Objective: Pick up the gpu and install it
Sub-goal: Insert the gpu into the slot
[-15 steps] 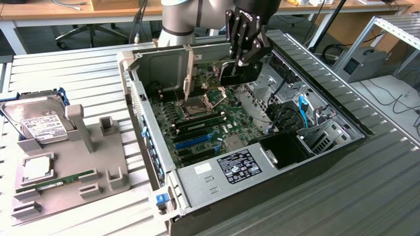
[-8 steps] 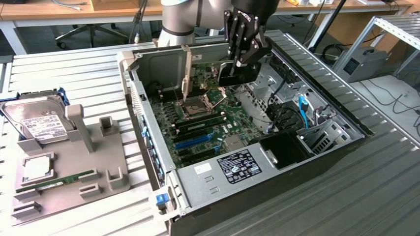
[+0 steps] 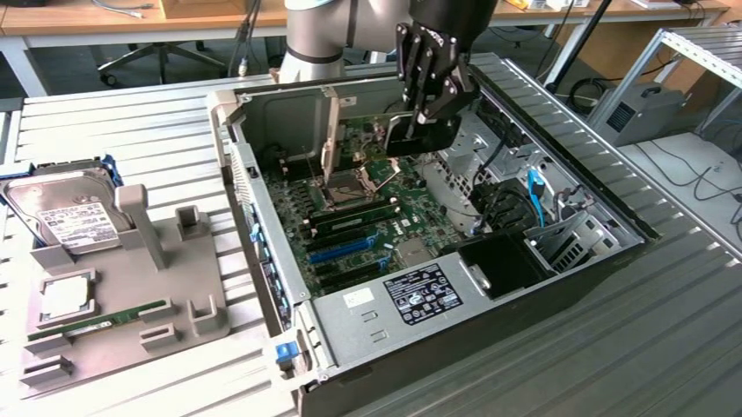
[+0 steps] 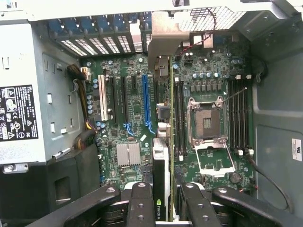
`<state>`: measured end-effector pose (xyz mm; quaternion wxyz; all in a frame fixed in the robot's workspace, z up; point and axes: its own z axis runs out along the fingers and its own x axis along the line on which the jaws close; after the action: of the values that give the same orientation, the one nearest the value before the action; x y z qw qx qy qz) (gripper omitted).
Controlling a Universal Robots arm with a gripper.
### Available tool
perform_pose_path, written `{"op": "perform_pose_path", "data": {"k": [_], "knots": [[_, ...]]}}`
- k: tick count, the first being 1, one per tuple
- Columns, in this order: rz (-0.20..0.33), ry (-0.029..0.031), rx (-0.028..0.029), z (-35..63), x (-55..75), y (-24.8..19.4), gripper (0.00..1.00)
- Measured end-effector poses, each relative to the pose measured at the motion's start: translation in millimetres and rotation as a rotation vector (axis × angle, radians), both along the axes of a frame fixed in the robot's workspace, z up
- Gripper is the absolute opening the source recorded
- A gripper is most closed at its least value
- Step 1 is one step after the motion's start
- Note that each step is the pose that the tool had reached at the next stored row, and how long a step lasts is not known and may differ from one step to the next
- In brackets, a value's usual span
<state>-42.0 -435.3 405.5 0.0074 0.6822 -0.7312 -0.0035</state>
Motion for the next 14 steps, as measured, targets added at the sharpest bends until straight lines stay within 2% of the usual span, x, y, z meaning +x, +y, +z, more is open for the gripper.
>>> {"op": "perform_pose_path", "data": {"k": [5,14], "knots": [[0.000,0.0000,0.0004,-9.3,-0.8,-2.5,0.27],[0.000,0.0001,0.0005,-28.3,-3.3,-3.4,0.27]]}}
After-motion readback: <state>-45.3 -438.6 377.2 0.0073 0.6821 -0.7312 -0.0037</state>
